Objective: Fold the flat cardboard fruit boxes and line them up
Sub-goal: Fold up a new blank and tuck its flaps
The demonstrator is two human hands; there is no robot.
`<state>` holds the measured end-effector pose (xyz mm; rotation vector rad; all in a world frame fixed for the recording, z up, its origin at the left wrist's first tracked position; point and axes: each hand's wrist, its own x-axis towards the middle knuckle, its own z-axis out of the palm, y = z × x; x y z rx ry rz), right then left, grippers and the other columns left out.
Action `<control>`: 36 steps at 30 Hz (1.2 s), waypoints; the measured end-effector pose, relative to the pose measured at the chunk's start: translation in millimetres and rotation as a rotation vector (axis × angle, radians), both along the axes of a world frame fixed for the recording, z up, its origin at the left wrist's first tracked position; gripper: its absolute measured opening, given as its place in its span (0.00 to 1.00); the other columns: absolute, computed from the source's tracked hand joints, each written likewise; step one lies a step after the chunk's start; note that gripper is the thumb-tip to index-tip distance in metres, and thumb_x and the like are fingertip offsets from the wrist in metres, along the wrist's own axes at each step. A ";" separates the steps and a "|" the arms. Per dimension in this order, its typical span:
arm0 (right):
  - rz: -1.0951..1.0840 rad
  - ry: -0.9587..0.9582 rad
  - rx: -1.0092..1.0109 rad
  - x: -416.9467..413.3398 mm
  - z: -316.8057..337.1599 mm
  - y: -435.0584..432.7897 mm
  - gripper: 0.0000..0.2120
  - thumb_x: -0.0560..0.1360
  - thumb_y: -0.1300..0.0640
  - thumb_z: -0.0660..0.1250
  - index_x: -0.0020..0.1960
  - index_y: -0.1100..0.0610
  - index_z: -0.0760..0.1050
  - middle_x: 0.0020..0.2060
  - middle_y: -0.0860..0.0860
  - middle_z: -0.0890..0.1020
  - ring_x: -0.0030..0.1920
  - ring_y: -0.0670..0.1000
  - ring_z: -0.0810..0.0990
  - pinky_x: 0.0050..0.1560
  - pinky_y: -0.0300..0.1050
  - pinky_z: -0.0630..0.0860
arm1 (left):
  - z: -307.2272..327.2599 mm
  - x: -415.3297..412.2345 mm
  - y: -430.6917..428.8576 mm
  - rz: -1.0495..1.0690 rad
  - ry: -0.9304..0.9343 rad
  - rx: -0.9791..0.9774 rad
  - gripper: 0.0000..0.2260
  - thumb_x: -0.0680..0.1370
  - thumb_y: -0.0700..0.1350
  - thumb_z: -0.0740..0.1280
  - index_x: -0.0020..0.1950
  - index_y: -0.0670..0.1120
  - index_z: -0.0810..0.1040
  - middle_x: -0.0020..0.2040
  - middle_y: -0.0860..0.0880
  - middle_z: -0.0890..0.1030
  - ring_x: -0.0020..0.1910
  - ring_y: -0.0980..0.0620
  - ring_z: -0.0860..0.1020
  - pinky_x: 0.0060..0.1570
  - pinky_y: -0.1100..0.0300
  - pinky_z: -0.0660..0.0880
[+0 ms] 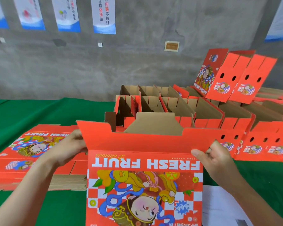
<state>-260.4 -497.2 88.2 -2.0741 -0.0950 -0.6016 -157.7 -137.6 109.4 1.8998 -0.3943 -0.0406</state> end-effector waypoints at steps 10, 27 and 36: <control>-0.136 -0.106 -0.074 -15.1 -5.0 -4.5 0.23 0.72 0.64 0.70 0.30 0.53 0.58 0.18 0.47 0.62 0.20 0.46 0.63 0.21 0.31 0.58 | 5.7 -9.3 -19.4 -0.070 0.038 0.167 0.14 0.60 0.45 0.65 0.40 0.38 0.80 0.35 0.42 0.80 0.30 0.55 0.76 0.30 0.64 0.74; -0.060 -0.031 0.140 -13.3 -10.0 -1.7 0.25 0.74 0.42 0.56 0.27 0.57 0.76 0.51 0.41 0.81 0.57 0.45 0.76 0.67 0.52 0.65 | -54.6 -17.9 -57.1 0.633 -0.004 -0.521 0.24 0.74 0.28 0.55 0.68 0.41 0.73 0.63 0.34 0.75 0.64 0.32 0.70 0.64 0.33 0.62; -0.289 0.124 -0.414 -10.7 1.5 -19.3 0.26 0.75 0.32 0.46 0.29 0.50 0.62 0.29 0.45 0.69 0.36 0.52 0.69 0.37 0.46 0.62 | -52.9 -21.6 -60.2 0.607 -0.011 -0.543 0.23 0.75 0.28 0.56 0.68 0.40 0.73 0.63 0.39 0.77 0.64 0.37 0.72 0.67 0.37 0.63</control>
